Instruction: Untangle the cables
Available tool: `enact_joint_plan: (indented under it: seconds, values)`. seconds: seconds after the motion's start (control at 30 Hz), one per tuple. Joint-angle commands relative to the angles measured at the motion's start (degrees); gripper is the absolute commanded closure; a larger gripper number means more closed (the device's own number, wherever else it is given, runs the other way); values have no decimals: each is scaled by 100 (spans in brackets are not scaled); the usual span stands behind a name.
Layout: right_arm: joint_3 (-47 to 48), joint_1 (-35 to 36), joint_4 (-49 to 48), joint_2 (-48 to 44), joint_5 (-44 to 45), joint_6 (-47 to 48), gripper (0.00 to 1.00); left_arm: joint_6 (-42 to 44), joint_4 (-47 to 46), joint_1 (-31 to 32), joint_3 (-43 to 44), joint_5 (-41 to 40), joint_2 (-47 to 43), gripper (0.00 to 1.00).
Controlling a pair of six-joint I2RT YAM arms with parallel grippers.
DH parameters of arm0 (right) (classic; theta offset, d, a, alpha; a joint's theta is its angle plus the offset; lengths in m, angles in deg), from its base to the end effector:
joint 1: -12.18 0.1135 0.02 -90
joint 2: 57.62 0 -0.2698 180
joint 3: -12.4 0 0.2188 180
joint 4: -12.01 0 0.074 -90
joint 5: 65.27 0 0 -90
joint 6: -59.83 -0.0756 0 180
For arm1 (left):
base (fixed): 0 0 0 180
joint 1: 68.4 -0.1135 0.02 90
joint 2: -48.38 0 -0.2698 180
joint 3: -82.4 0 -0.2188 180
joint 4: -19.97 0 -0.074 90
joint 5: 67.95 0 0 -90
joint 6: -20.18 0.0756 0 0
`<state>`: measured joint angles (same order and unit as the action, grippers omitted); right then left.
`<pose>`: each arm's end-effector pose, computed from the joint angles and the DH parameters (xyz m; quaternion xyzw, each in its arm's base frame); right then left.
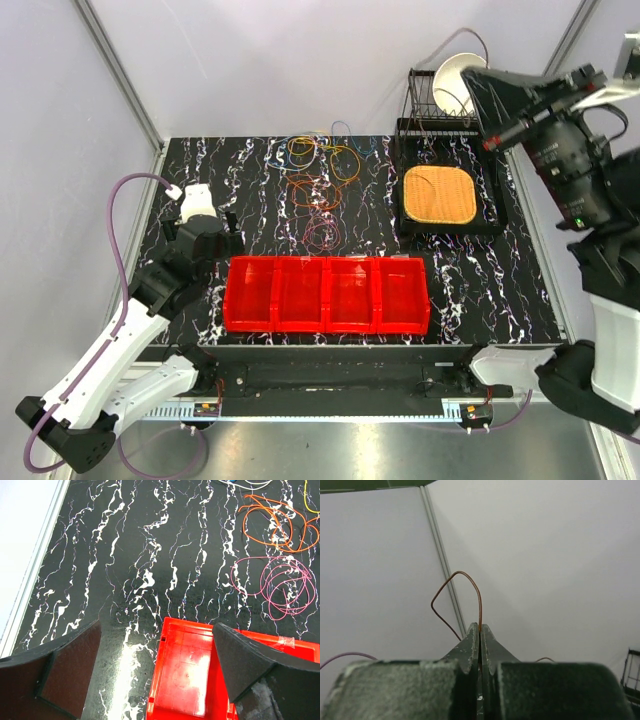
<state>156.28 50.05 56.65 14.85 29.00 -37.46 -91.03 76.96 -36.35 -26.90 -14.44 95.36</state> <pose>0.1154 0.0826 0.6454 -0.1075 0.5137 0.3087 0.7933 0.1501 -0.0409 0.3248 -0.0691 0.8460 0.0440 0.5268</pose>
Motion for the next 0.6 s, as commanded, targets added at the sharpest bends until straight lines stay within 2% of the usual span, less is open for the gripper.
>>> enact_joint_plan:
  seconds: [0.0,0.57]
  values:
    - [-649,37,352,-258,355,17,100,65,-118,38,32,-148,-22,4]
    - [-1880,37,476,-1208,364,-282,100,56,-100,47,24,-227,-49,4]
